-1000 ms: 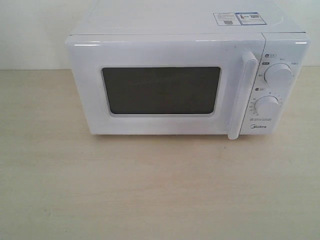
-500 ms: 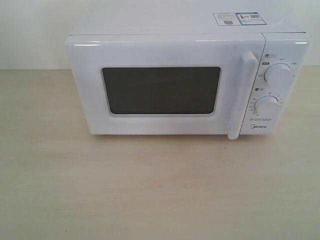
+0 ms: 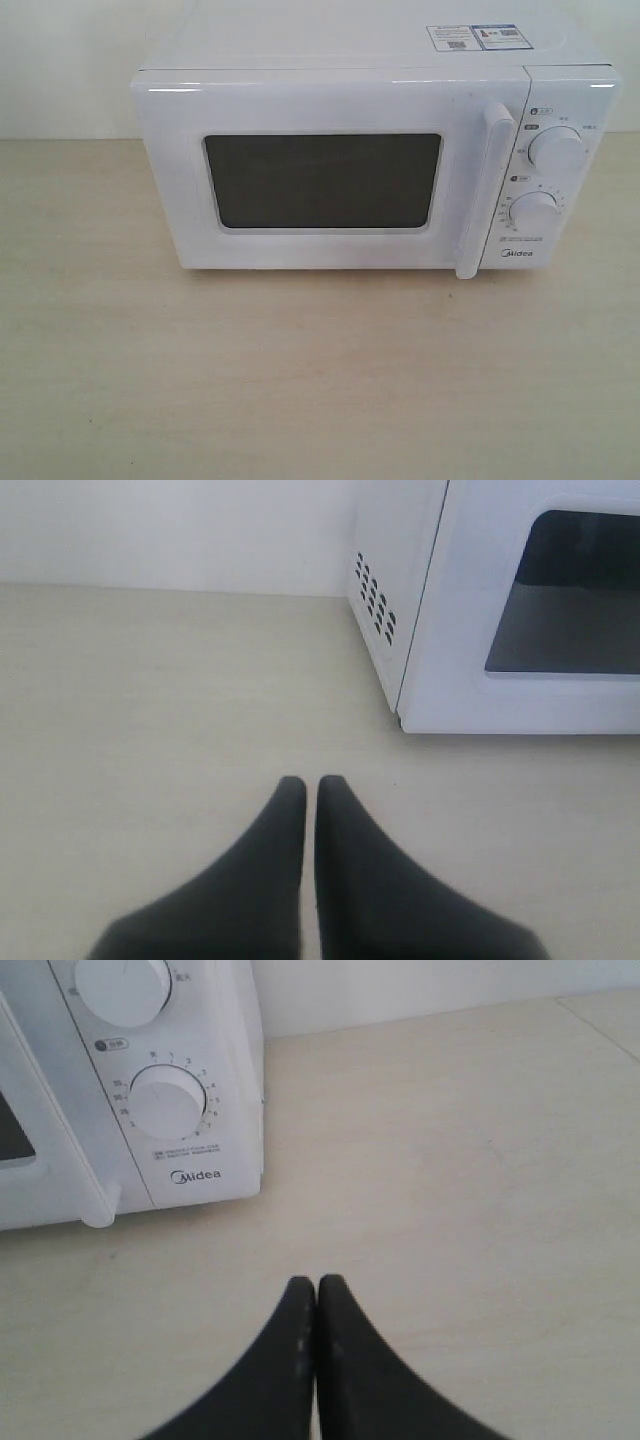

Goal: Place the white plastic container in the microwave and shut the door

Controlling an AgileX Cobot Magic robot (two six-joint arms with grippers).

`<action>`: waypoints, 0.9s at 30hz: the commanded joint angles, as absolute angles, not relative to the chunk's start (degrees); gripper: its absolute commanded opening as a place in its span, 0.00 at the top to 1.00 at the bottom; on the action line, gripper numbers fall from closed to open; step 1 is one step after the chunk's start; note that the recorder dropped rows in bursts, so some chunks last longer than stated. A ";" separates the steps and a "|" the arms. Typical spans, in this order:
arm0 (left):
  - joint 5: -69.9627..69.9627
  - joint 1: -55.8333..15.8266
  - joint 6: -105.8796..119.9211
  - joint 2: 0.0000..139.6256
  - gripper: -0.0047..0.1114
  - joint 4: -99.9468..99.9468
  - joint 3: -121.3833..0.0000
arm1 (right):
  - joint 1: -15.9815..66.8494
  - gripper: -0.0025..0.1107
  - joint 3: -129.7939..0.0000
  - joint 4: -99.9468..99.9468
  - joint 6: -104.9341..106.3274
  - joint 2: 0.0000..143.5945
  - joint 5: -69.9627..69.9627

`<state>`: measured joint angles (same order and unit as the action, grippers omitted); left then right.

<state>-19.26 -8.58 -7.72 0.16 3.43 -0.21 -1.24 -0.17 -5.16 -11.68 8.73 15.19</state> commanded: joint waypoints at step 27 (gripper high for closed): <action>-19.29 -8.44 -7.92 0.00 0.92 3.62 0.00 | 1.74 0.98 0.00 -5.73 -6.01 0.00 19.97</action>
<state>-19.26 -8.58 -7.72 0.16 3.43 -0.21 1.65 0.06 -5.54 -6.11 0.38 20.17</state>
